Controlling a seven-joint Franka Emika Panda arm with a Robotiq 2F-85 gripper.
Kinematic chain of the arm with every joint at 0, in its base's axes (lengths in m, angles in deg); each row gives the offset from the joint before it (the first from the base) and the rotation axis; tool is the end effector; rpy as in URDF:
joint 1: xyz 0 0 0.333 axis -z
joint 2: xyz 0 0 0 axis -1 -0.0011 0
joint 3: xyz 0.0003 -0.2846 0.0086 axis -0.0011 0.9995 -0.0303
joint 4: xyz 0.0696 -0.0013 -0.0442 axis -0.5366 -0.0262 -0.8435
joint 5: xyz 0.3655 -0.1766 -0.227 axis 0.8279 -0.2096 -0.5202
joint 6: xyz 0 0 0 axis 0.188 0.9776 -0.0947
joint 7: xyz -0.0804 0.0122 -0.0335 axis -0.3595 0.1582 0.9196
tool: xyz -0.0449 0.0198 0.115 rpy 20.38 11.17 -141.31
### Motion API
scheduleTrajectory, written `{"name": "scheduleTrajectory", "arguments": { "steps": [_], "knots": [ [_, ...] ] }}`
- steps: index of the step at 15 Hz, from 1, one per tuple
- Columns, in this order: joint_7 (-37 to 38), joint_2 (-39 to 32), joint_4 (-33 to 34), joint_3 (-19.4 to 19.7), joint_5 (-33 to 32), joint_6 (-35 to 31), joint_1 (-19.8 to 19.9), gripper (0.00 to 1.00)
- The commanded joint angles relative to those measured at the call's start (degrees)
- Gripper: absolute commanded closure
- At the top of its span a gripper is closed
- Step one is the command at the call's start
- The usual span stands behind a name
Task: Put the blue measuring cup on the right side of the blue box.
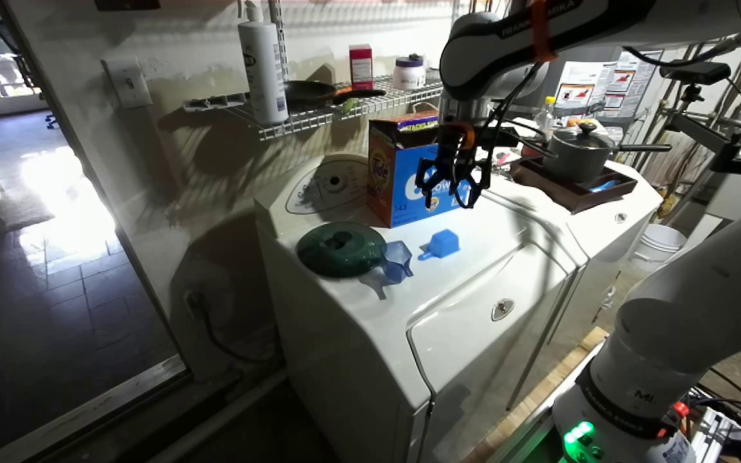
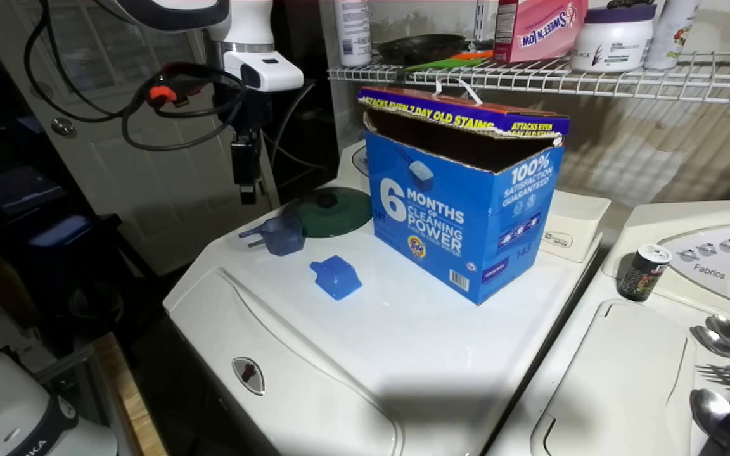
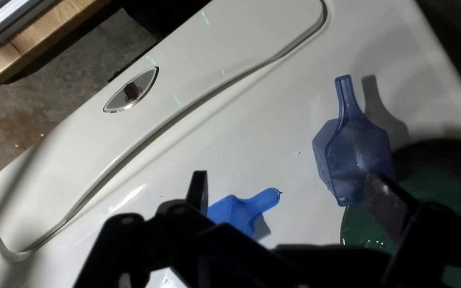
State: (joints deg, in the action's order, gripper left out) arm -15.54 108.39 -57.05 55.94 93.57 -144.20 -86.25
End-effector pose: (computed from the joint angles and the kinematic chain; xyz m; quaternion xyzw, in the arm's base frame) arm 0.4988 -0.0087 0.3695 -0.9494 0.3039 0.0745 0.0281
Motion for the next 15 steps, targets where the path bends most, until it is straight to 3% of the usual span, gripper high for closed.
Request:
{"name": "scheduleTrajectory", "arguments": {
  "steps": [1,5,15],
  "knots": [
    [-0.14,-0.01,0.08,-0.41,0.14,0.11,0.47,0.00],
    [-0.14,-0.01,0.08,-0.41,0.14,0.11,0.47,0.00],
    [29.60,2.86,-9.78,-4.12,-6.91,-13.59,3.35,0.00]
  ]
}}
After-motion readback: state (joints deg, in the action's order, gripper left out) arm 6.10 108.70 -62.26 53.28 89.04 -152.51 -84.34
